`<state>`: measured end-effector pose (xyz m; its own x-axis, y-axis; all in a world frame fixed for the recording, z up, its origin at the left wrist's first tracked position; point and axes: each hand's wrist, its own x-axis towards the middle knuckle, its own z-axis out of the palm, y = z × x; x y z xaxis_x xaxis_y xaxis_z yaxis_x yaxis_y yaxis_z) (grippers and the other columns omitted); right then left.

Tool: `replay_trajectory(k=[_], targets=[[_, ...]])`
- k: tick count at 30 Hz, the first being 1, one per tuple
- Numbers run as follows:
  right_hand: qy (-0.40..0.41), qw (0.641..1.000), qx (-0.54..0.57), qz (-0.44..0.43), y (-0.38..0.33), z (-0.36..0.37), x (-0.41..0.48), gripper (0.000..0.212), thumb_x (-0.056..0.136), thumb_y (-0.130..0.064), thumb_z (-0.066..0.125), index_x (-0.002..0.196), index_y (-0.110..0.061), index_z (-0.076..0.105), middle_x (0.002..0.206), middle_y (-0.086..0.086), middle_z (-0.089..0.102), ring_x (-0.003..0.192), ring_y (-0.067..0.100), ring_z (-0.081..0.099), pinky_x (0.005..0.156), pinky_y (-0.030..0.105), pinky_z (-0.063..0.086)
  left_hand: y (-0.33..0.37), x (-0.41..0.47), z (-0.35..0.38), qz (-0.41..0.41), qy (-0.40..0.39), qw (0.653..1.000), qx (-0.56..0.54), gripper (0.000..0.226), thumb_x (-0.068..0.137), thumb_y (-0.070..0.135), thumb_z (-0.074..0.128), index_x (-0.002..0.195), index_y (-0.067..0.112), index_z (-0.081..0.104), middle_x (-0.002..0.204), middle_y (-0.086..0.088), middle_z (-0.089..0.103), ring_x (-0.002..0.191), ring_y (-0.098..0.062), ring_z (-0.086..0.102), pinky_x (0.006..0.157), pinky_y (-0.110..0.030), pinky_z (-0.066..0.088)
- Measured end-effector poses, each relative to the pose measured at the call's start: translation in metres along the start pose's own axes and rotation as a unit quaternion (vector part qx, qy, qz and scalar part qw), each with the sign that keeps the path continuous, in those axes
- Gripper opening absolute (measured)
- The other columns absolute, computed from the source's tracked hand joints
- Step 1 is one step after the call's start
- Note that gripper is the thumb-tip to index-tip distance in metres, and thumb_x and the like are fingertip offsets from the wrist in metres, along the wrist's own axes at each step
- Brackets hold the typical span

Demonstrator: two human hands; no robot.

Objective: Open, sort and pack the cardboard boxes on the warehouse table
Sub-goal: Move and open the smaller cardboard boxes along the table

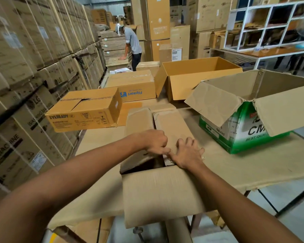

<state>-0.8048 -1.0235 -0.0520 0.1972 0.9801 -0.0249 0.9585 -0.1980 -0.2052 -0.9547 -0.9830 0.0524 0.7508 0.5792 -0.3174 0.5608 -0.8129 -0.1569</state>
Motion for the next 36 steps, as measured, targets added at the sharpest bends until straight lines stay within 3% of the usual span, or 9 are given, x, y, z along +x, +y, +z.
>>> replay_trajectory(k=[6, 9, 12, 15, 20, 25, 28, 32, 36], targets=[[-0.092, 0.994, -0.020, 0.060, -0.010, -0.005, 0.008, 0.107, 0.074, -0.093, 0.031, 0.157, -0.027, 0.014, 0.166, 0.018, -0.003, 0.148, 0.052, -0.003, 0.108, 0.075, 0.011, -0.053, -0.013, -0.033, -0.233, -0.169, 0.957, -0.035, 0.054, 0.095, 0.058, 0.052, 0.074, 0.009, 0.059, 0.081, -0.014, 0.075, 0.072, -0.026, 0.071, 0.081, -0.038, 0.056], [-0.110, 0.991, -0.035, 0.072, -0.015, -0.004, 0.010, 0.115, 0.072, -0.096, 0.028, 0.160, -0.027, 0.001, 0.165, 0.019, -0.015, 0.147, 0.053, -0.013, 0.106, 0.079, 0.002, -0.079, -0.032, -0.003, -0.317, -0.209, 0.922, -0.074, 0.049, 0.098, 0.051, 0.052, 0.106, 0.005, 0.067, 0.107, -0.011, 0.071, 0.075, -0.021, 0.061, 0.076, -0.035, 0.053], [-0.110, 0.990, -0.041, 0.078, -0.017, -0.001, 0.011, 0.117, 0.070, -0.097, 0.028, 0.160, -0.027, -0.001, 0.164, 0.019, -0.016, 0.146, 0.054, -0.015, 0.104, 0.081, -0.001, -0.098, -0.036, 0.049, -0.383, -0.171, 0.890, -0.178, 0.050, 0.098, 0.044, 0.054, 0.134, 0.010, 0.056, 0.119, -0.010, 0.065, 0.094, -0.021, 0.062, 0.095, -0.039, 0.051], [-0.112, 0.989, -0.048, 0.080, -0.020, -0.001, 0.011, 0.117, 0.071, -0.097, 0.028, 0.160, -0.026, -0.002, 0.164, 0.021, -0.017, 0.145, 0.055, -0.016, 0.104, 0.082, -0.001, -0.079, -0.033, 0.105, -0.457, -0.026, 0.820, -0.345, 0.086, 0.094, 0.030, 0.063, 0.158, 0.016, 0.009, 0.147, -0.021, 0.043, 0.127, -0.037, 0.050, 0.101, -0.044, 0.046], [-0.124, 0.987, -0.057, 0.090, -0.031, -0.006, 0.008, 0.121, 0.071, -0.096, 0.032, 0.159, -0.021, -0.003, 0.163, 0.026, -0.016, 0.145, 0.056, -0.016, 0.105, 0.081, 0.000, -0.057, -0.030, 0.142, -0.479, 0.136, 0.765, -0.407, 0.086, 0.094, 0.020, 0.057, 0.159, 0.022, 0.001, 0.140, -0.019, 0.050, 0.119, -0.037, 0.056, 0.089, -0.040, 0.048], [-0.113, 0.989, 0.008, 0.095, -0.046, -0.025, 0.014, 0.092, 0.081, -0.073, 0.055, 0.149, -0.015, 0.035, 0.156, 0.026, 0.029, 0.141, 0.056, 0.023, 0.107, 0.075, 0.024, -0.061, -0.036, 0.141, -0.468, 0.153, 0.767, -0.412, 0.080, 0.093, 0.016, 0.054, 0.159, 0.020, 0.009, 0.137, -0.018, 0.055, 0.120, -0.038, 0.056, 0.091, -0.040, 0.049], [-0.015, 0.999, 0.051, -0.002, -0.058, -0.059, 0.012, 0.054, 0.089, -0.052, 0.058, 0.125, -0.012, 0.054, 0.124, 0.014, 0.063, 0.111, 0.036, 0.060, 0.092, 0.044, 0.051, -0.059, -0.039, 0.140, -0.466, 0.167, 0.758, -0.425, 0.079, 0.093, 0.014, 0.052, 0.160, 0.021, 0.010, 0.138, -0.020, 0.055, 0.121, -0.039, 0.055, 0.093, -0.040, 0.047], [0.111, 0.991, 0.027, -0.063, -0.051, -0.118, 0.024, 0.030, 0.094, -0.021, 0.059, 0.122, -0.011, 0.056, 0.103, 0.009, 0.065, 0.092, 0.027, 0.066, 0.079, 0.040, 0.058, -0.058, -0.048, 0.142, -0.449, 0.188, 0.743, -0.459, 0.079, 0.093, 0.021, 0.056, 0.159, 0.023, 0.014, 0.137, -0.020, 0.056, 0.119, -0.040, 0.056, 0.094, -0.042, 0.049], [0.149, 0.978, -0.136, -0.055, -0.005, -0.144, 0.039, 0.028, 0.098, -0.010, 0.046, 0.125, -0.008, 0.054, 0.112, 0.013, 0.064, 0.101, 0.033, 0.064, 0.069, 0.034, 0.042, -0.054, -0.058, 0.147, -0.439, 0.210, 0.725, -0.487, 0.076, 0.092, 0.026, 0.056, 0.158, 0.027, 0.019, 0.139, -0.016, 0.056, 0.120, -0.039, 0.056, 0.097, -0.045, 0.049]])
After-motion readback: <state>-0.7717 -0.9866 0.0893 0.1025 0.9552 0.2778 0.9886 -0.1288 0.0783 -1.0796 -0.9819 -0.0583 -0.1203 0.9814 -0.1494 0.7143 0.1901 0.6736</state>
